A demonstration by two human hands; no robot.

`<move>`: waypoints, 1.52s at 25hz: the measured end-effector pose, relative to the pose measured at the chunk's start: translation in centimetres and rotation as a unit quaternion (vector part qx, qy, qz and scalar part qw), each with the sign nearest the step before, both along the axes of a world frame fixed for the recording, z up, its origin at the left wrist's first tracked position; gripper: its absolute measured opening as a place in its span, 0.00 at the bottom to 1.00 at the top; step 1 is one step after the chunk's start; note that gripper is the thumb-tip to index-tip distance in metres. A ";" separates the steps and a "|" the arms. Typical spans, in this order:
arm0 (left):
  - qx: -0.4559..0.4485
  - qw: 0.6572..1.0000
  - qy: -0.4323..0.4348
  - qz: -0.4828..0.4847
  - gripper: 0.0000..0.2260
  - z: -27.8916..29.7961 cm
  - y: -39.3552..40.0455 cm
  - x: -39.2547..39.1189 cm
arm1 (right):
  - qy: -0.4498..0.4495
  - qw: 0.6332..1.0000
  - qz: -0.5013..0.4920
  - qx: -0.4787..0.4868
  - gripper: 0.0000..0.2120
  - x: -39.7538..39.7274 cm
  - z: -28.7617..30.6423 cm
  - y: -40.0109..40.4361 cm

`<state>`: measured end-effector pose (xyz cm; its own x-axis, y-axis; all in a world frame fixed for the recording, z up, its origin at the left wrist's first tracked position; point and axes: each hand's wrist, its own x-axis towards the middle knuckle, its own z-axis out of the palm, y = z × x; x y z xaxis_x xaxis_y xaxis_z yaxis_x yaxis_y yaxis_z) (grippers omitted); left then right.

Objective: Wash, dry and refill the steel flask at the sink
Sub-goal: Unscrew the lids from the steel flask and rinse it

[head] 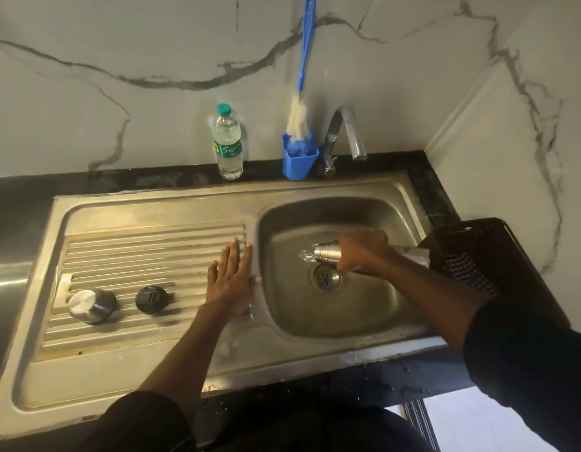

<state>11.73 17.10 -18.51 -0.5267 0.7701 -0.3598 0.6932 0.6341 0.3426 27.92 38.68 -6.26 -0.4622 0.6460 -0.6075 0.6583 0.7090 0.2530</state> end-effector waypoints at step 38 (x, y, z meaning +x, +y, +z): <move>0.010 1.000 -0.015 0.023 0.31 -0.3 0.0 0.3 | 0.418 0.243 -0.716 -0.503 0.16 0.9 -0.6 -3.3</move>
